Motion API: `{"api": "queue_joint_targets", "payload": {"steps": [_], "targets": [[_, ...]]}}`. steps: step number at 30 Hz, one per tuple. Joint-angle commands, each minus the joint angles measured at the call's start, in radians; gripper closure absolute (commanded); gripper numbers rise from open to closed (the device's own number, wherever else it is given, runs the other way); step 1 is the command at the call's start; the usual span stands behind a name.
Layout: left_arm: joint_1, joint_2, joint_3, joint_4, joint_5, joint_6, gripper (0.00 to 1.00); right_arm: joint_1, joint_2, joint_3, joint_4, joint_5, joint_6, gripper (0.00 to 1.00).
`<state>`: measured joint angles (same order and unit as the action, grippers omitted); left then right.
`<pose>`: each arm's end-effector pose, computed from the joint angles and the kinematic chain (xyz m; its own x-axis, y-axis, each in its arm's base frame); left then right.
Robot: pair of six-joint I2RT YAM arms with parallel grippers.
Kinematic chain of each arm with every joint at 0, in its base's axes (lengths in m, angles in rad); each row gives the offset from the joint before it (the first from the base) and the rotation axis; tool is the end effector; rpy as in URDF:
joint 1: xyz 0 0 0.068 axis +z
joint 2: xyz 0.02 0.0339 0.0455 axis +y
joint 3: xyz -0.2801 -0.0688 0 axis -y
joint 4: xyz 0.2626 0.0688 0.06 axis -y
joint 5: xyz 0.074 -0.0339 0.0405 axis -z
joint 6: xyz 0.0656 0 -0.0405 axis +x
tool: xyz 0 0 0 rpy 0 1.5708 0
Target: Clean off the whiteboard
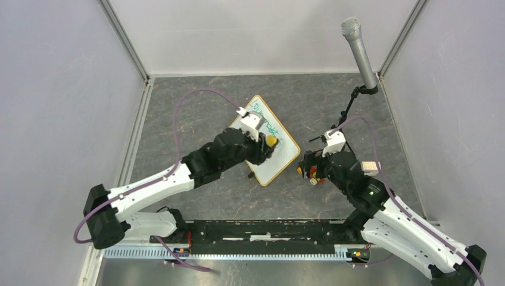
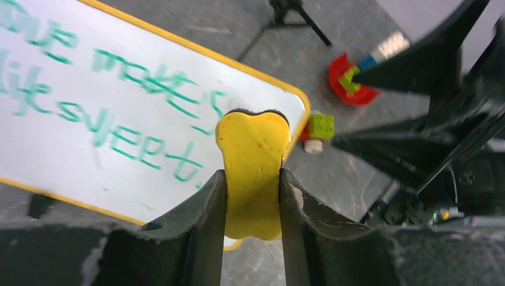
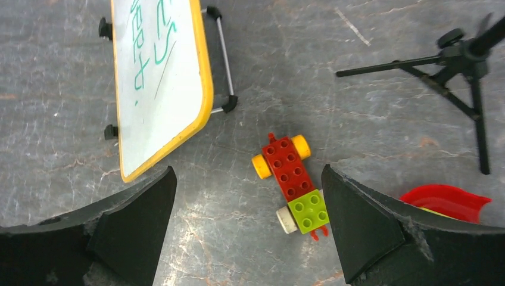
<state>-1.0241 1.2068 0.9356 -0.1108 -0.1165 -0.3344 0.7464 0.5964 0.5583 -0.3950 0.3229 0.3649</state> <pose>0.1721 -0.2681 0.3108 -0.4431 0.1011 -0.8907 0.6849 0.6793 -0.2636 0.1438 0.1046 0.2636 -0.4422 0.0520 -0.8954 -0.2940 0.9347 0.1995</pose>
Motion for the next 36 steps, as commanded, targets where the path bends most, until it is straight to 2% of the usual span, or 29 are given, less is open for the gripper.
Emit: {"api": "queue_joint_targets", "payload": {"steps": [1, 9, 15, 22, 28, 36], "targets": [[0.085, -0.099, 0.003, 0.094, 0.009, 0.001, 0.60, 0.005, 0.067, -0.006, 0.107, -0.066, 0.014, 0.02], [0.219, -0.039, 0.101, 0.273, -0.050, 0.030, 0.59, -0.027, 0.208, 0.122, 0.102, -0.075, -0.030, 0.02], [0.278, -0.014, 0.039, 0.371, 0.010, 0.025, 0.59, -0.185, 0.284, 0.147, 0.177, -0.400, -0.066, 0.03], [0.320, 0.011, -0.097, 0.434, 0.082, 0.031, 0.59, -0.268, 0.358, 0.158, 0.219, -0.583, -0.122, 0.04], [0.336, 0.069, -0.121, 0.514, 0.205, 0.022, 0.59, -0.306, 0.423, 0.185, 0.217, -0.643, -0.127, 0.16], [0.337, 0.148, -0.172, 0.619, 0.172, -0.003, 0.60, -0.351, 0.494, 0.181, 0.297, -0.791, -0.095, 0.39]]}}
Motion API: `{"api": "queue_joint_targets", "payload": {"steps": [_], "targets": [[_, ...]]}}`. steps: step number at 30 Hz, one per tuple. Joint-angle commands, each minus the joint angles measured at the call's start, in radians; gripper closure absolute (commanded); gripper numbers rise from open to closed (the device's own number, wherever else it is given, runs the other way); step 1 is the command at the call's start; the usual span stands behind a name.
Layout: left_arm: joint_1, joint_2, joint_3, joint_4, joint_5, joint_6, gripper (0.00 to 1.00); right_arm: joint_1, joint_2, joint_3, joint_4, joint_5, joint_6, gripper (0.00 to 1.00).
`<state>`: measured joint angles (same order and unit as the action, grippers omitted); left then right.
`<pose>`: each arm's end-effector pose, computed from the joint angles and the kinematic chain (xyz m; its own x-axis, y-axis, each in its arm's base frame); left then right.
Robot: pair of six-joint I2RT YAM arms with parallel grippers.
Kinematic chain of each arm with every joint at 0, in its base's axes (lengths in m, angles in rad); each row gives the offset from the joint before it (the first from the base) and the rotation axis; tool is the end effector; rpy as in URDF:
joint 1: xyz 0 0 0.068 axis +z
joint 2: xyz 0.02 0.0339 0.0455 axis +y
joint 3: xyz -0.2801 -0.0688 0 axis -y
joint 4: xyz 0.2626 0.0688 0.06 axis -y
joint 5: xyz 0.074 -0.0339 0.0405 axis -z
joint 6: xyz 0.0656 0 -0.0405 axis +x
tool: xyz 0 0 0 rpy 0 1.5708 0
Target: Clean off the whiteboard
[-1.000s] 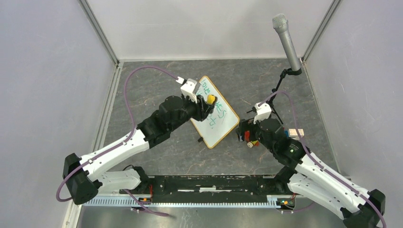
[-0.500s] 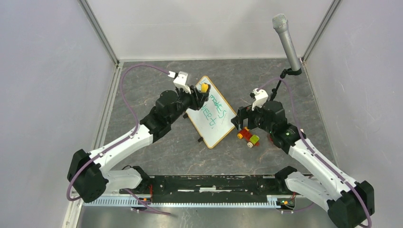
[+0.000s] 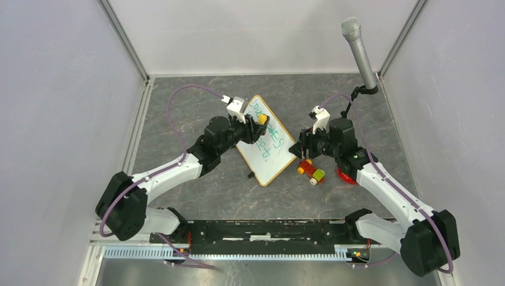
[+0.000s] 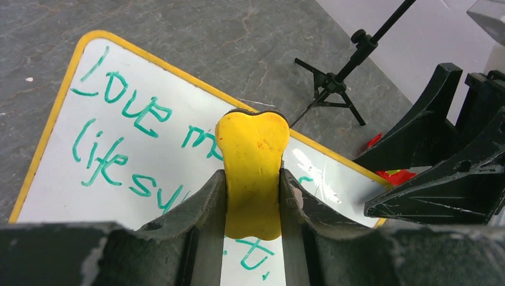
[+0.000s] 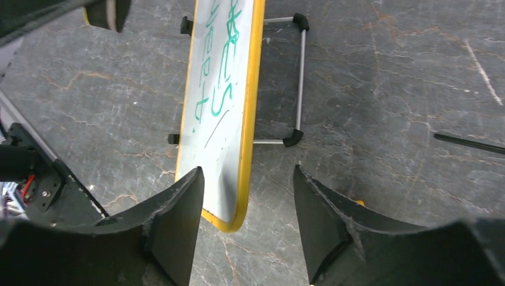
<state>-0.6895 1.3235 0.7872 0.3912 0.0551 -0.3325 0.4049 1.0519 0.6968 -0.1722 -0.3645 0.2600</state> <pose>0.2646 -0.2228 0.2823 -0.3265 -0.1532 -0.9327 0.6037 0.7255 -0.3305 0.2344 0.1259 0.2536 -0.6144 -0.0020 -0.7890 -0.5104 0.7636 0.3955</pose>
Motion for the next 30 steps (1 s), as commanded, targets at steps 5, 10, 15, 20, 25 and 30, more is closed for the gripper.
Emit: {"api": "queue_joint_targets", "payload": {"steps": [5, 10, 15, 20, 25, 30], "targets": [[0.001, 0.061, -0.080, 0.196, -0.100, -0.125, 0.62, -0.011, 0.045, 0.036, 0.103, -0.103, 0.024, 0.50], [-0.006, 0.101, -0.122, 0.286, -0.064, -0.185, 0.63, -0.011, 0.061, 0.038, 0.117, -0.126, 0.031, 0.61], [-0.033, 0.152, -0.110, 0.310, -0.060, -0.193, 0.63, -0.011, 0.062, 0.028, 0.134, -0.134, 0.045, 0.71], [-0.038, 0.170, -0.086, 0.270, -0.062, -0.164, 0.52, -0.011, 0.066, 0.021, 0.144, -0.142, 0.052, 0.84], [-0.036, 0.145, -0.081, 0.232, -0.079, -0.139, 0.31, -0.011, 0.073, 0.021, 0.138, -0.145, 0.049, 0.88], [-0.037, 0.113, -0.103, 0.229, -0.120, -0.137, 0.33, -0.011, 0.073, 0.023, 0.139, -0.143, 0.050, 0.88]]}}
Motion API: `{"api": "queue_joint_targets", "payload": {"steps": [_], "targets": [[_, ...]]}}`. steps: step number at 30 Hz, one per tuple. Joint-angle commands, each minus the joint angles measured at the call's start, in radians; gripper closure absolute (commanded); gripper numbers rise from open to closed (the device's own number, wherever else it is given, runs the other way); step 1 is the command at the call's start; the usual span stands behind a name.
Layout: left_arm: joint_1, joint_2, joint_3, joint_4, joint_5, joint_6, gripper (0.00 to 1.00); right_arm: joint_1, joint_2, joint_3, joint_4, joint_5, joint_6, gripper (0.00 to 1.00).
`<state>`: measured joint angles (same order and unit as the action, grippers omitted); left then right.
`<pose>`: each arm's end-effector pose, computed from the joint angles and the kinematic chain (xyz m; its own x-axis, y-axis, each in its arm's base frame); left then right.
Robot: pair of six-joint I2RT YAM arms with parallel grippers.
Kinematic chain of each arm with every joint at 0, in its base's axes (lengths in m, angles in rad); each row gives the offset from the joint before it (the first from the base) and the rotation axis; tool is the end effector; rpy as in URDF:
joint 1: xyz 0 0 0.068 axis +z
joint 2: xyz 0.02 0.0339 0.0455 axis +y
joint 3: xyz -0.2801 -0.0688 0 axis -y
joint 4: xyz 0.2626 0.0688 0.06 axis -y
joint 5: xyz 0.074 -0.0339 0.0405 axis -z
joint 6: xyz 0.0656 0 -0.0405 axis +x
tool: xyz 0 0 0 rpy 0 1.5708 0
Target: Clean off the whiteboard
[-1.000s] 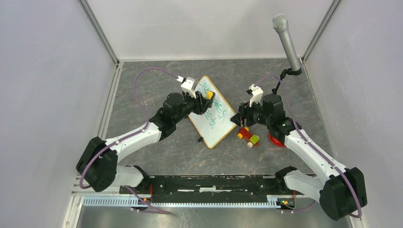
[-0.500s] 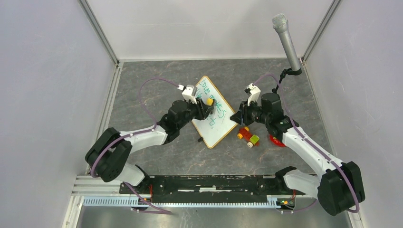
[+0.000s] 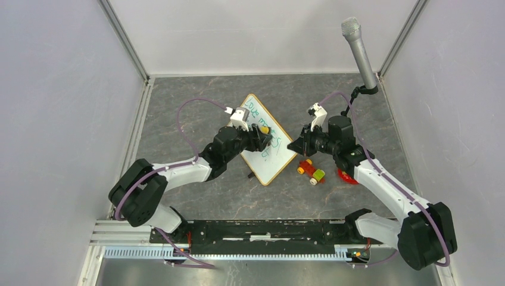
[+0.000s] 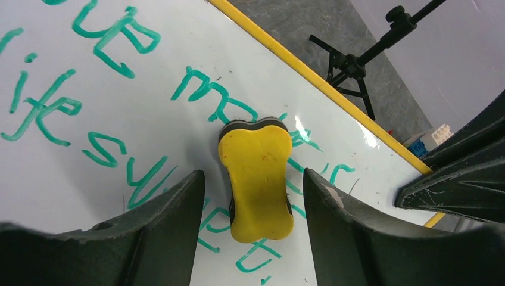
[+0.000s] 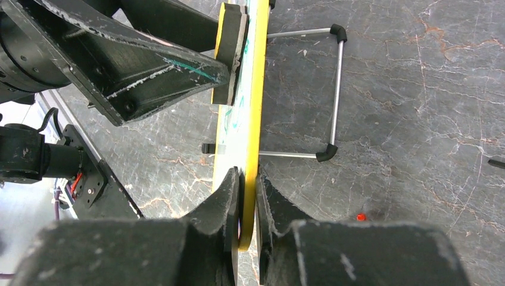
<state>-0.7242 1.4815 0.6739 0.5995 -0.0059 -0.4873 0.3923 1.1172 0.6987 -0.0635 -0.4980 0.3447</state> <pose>0.2673 -0.2359 0.2154 -0.4449 -0.2316 -0.8651 0.5091 0.7293 -0.4571 0.2451 0.1353 0.2524 -0.6488 0.0528 -0.7591 -0.5395 0.6716 0.5078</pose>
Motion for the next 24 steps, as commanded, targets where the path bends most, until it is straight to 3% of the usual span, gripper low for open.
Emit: {"api": "queue_joint_targets", "payload": {"steps": [1, 8, 17, 22, 24], "targets": [[-0.001, -0.046, 0.007, 0.024, -0.065, 0.017, 0.36, 0.002, 0.009, 0.021, 0.031, -0.008, -0.033, 0.88], [-0.002, -0.016, 0.024, 0.034, -0.034, 0.012, 0.50, 0.002, 0.011, 0.022, 0.030, -0.016, -0.031, 0.88], [-0.001, 0.019, 0.056, 0.016, 0.001, 0.037, 0.58, 0.002, 0.013, 0.022, 0.034, -0.018, -0.034, 0.92], [-0.009, 0.057, 0.083, 0.057, 0.157, 0.064, 0.70, 0.002, 0.020, 0.028, 0.034, -0.021, -0.041, 0.96], [-0.021, 0.066, 0.085, 0.079, 0.193, 0.084, 0.71, 0.002, 0.023, 0.031, 0.034, -0.016, -0.040, 0.98]]}}
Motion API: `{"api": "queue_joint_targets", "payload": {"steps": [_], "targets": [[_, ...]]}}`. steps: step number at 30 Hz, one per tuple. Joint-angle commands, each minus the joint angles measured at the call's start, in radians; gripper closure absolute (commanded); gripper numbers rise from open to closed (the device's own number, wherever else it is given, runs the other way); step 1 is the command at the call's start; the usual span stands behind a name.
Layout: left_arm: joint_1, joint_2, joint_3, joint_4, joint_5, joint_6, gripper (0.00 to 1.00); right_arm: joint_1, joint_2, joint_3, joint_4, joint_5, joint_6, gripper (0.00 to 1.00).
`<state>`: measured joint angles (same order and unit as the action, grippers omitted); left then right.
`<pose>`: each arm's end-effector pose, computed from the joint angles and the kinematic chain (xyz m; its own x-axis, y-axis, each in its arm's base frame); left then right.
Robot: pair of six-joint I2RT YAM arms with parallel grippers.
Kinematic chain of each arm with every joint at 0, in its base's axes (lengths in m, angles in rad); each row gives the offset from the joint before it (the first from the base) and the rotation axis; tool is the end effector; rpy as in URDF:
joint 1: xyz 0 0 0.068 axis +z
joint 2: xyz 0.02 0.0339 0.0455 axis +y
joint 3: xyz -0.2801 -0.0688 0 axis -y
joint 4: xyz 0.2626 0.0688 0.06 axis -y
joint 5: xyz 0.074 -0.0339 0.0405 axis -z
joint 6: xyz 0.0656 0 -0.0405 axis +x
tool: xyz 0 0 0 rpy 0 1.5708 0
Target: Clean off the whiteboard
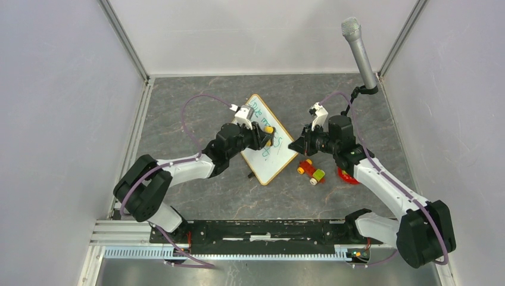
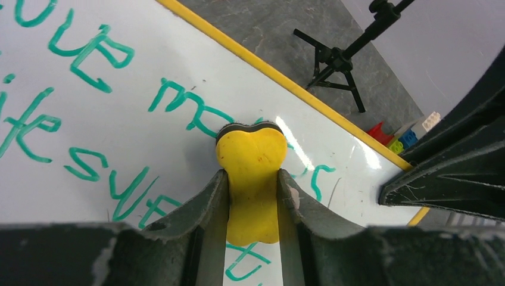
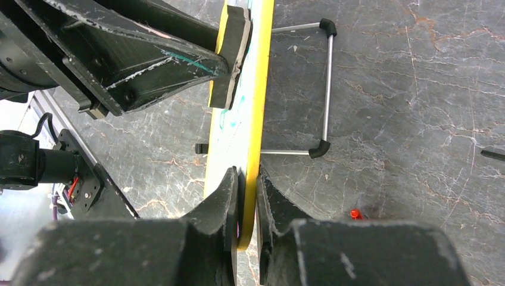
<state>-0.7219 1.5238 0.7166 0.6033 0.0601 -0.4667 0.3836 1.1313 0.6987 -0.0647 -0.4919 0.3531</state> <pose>0.2739 -0.2464 0.2168 -0.4524 -0.2001 -0.8691 0.5601 0.6946 -0.4515 0.2483 0.1336 0.2485 -0.6623 0.0614 -0.7467 -0.5177 0.6829 0.5153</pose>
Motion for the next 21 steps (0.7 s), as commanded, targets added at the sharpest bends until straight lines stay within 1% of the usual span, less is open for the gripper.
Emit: {"api": "queue_joint_targets", "payload": {"steps": [1, 7, 8, 11, 12, 13, 16, 21], "targets": [[-0.032, 0.025, 0.041, 0.080, 0.127, 0.076, 0.72, 0.010, 0.012, 0.032, 0.035, -0.022, -0.048, 0.98], [-0.099, 0.047, 0.007, 0.192, 0.110, 0.092, 0.73, 0.011, 0.036, 0.062, 0.038, -0.033, -0.038, 1.00], [-0.106, 0.051, -0.002, 0.214, 0.101, 0.079, 0.73, 0.010, 0.038, 0.068, 0.037, -0.033, -0.039, 1.00], [-0.108, 0.055, -0.072, 0.354, 0.074, 0.018, 0.73, 0.011, 0.043, 0.086, 0.033, -0.039, -0.048, 1.00], [-0.105, 0.055, -0.081, 0.365, 0.057, 0.011, 0.71, 0.011, 0.044, 0.091, 0.033, -0.040, -0.050, 1.00], [-0.101, 0.053, -0.072, 0.333, 0.034, 0.011, 0.71, 0.011, 0.045, 0.093, 0.028, -0.042, -0.052, 1.00], [-0.086, 0.058, -0.012, 0.173, -0.026, 0.034, 0.73, 0.011, 0.048, 0.090, 0.025, -0.048, -0.057, 1.00], [-0.035, 0.059, 0.017, 0.088, -0.056, 0.044, 0.74, 0.011, 0.052, 0.073, 0.036, -0.052, -0.058, 1.00]]}}
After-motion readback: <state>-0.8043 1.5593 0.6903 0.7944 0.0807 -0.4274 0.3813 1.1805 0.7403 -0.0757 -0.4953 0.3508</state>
